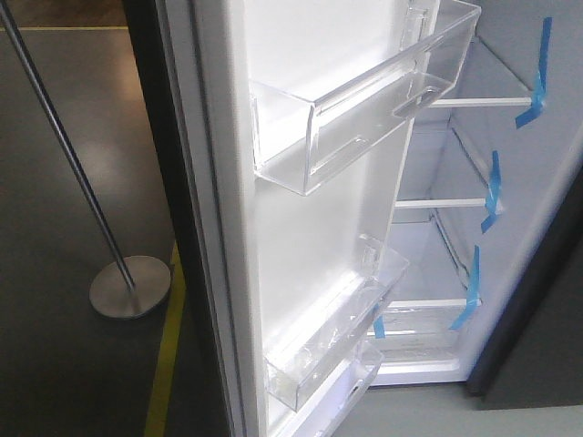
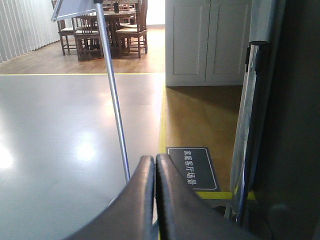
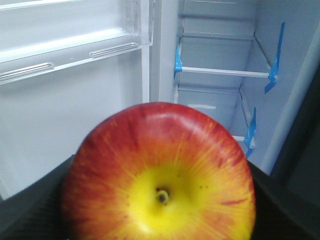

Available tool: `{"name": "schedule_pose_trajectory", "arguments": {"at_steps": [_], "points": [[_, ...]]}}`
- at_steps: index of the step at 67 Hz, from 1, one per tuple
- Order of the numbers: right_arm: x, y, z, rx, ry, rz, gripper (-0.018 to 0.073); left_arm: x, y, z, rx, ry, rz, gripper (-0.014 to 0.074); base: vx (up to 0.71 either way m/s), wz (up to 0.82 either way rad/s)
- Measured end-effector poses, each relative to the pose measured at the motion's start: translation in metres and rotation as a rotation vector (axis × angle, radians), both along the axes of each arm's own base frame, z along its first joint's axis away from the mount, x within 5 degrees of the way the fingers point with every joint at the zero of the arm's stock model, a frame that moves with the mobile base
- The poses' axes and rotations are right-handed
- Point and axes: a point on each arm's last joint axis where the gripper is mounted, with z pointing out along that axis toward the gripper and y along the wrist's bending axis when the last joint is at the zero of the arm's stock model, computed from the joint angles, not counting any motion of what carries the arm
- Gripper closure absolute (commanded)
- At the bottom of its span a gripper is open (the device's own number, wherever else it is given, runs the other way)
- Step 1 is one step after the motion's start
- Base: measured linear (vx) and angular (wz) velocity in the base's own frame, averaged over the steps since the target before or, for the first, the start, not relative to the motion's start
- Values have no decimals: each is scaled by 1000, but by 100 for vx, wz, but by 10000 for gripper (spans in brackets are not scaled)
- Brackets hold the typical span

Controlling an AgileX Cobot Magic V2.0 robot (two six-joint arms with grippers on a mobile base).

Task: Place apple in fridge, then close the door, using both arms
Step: 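Approach the refrigerator door bins, holding the apple in the right gripper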

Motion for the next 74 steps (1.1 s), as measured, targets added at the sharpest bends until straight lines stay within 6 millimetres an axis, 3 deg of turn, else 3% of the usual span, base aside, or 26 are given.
{"name": "schedule_pose_trajectory", "arguments": {"at_steps": [48, 58, 66, 74], "points": [[0, 0, 0, 0, 0, 0, 410, 0, 0, 0, 0, 0, 0, 604, 0, 0], [2, 0, 6, 10, -66, -6, 410, 0, 0, 0, 0, 0, 0, 604, 0, 0], [17, 0, 19, 22, -175, -10, 410, 0, 0, 0, 0, 0, 0, 604, 0, 0], [50, 6, 44, 33, -234, 21, 410, 0, 0, 0, 0, 0, 0, 604, 0, 0]]}}
